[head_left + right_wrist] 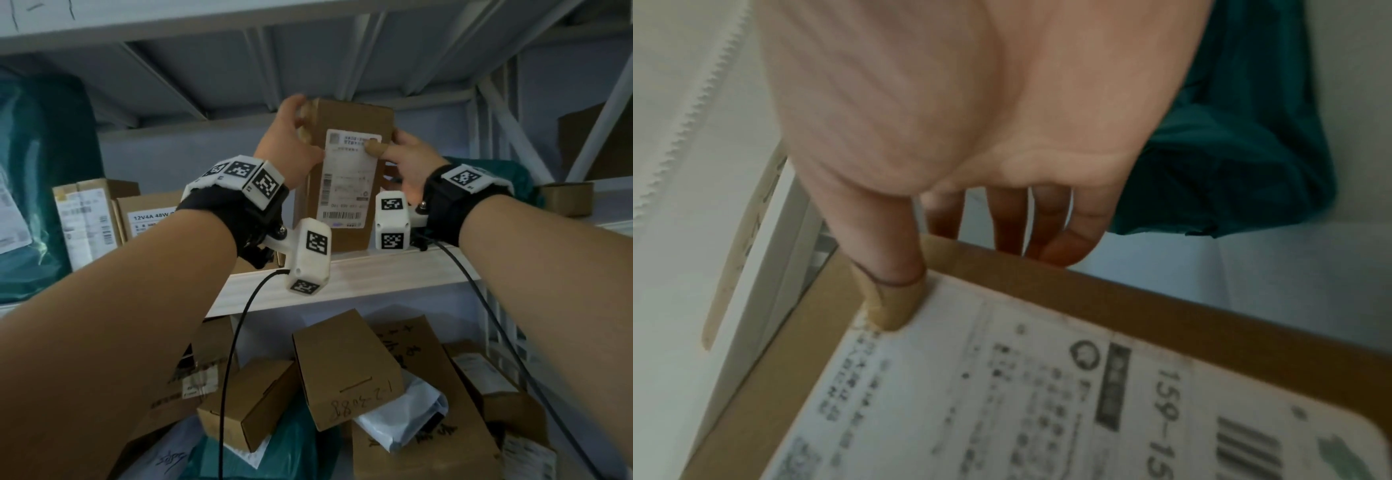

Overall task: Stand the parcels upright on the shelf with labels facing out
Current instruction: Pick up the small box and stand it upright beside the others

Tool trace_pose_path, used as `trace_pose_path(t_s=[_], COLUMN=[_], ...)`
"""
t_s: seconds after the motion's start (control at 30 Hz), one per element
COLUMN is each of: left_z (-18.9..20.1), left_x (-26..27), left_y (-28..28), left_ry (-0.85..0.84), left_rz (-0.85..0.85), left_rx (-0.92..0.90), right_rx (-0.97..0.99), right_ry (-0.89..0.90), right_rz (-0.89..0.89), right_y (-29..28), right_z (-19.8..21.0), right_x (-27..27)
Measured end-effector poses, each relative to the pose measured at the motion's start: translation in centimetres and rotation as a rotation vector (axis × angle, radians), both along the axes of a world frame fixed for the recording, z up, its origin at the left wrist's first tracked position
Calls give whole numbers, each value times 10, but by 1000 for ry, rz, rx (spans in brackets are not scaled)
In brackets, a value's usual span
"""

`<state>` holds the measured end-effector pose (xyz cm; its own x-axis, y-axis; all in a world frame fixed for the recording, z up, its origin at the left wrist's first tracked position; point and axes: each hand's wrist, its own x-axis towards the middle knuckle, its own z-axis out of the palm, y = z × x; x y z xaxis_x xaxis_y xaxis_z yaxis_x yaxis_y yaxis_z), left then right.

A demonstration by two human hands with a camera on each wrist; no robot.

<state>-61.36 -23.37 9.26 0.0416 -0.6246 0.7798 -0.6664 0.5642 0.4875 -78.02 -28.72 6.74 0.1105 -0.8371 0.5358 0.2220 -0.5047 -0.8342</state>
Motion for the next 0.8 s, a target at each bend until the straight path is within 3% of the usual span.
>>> trace_pose_path(t_s=[0.2,0.37,0.53,0.63,0.8], left_z=[-1,-5,-6,-8,-11], left_x=[15,15,14,12,4], left_y=[-2,0,4,8,9], left_ry=[167,138,80,170,151], left_rz=[-157,-94,-13,-65,-22], left_rx=[78,99,32,-13,24], right_rx=[22,-3,19,30,106], right_ry=[-92,-7,-38,-54,-332], right_rz=[83,-8,-5,-8,37], right_y=[4,2,0,-4,-17], right_z=[0,2,1,0,-5], right_x=[2,4,-2,-3,-12])
